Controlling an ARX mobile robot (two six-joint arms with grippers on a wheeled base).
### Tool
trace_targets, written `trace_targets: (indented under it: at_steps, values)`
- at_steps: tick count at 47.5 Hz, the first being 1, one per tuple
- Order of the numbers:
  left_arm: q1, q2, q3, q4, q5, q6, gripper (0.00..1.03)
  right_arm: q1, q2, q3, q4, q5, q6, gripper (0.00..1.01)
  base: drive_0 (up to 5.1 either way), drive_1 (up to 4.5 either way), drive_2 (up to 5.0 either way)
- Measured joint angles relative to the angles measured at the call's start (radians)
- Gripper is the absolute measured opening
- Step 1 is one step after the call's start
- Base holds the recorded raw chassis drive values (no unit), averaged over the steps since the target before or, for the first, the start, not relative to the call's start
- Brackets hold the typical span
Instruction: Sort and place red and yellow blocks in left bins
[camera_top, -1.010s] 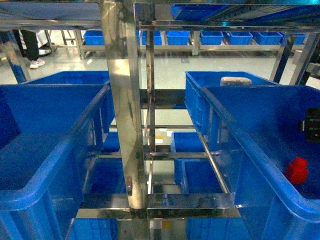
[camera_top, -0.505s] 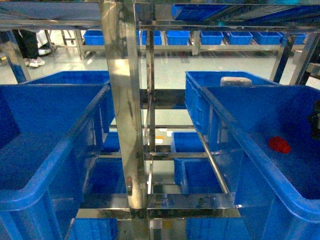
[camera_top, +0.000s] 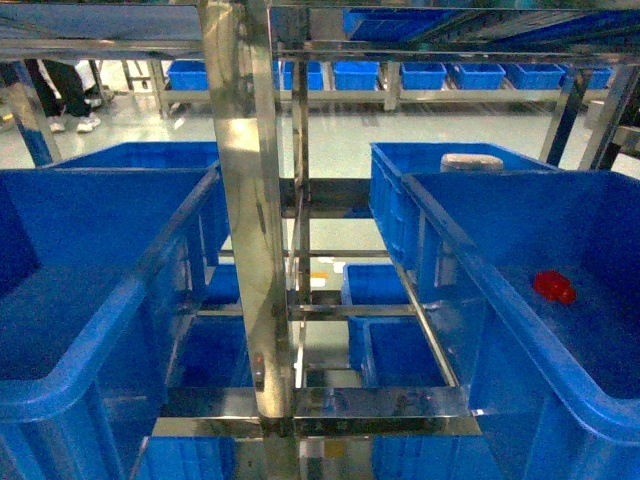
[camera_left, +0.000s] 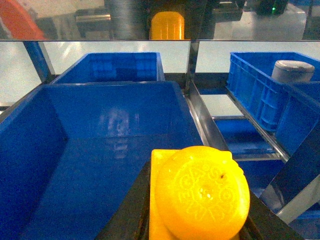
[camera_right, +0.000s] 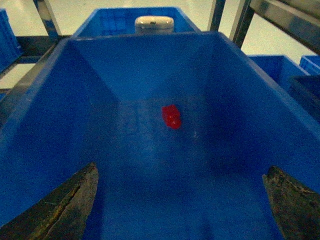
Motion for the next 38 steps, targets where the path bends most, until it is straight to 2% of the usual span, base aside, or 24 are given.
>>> trace_targets:
  at_steps: [6, 10, 14, 24, 28, 38]
  values:
    - [0.0, 0.0, 0.0, 0.0, 0.0, 0.0, 0.26, 0.002, -0.158, -0.06, -0.062, 0.003, 0.002, 0.98, 0.0, 0.0, 0.0]
    - [0.0, 0.0, 0.0, 0.0, 0.0, 0.0, 0.26, 0.027, -0.286, -0.105, -0.132, 0.059, -0.019, 0.98, 0.0, 0.0, 0.0]
    - [0.0, 0.0, 0.0, 0.0, 0.0, 0.0, 0.26, 0.034, -0.39, -0.129, -0.143, 0.074, -0.035, 0.98, 0.0, 0.0, 0.0]
    - [0.0, 0.0, 0.0, -0.005, -0.003, 0.0, 0.26, 0.033, -0.389, -0.12, -0.142, 0.077, -0.044, 0.98, 0.0, 0.0, 0.0]
    - [-0.001, -0.003, -0.008, -0.057, -0.022, -0.002, 0.26, 0.033, -0.391, -0.12, -0.138, 0.077, -0.044, 0.98, 0.0, 0.0, 0.0]
    - [-0.001, 0.033, -0.023, -0.056, -0.06, -0.022, 0.26, 0.033, -0.392, -0.12, -0.138, 0.077, -0.044, 0.98, 0.0, 0.0, 0.0]
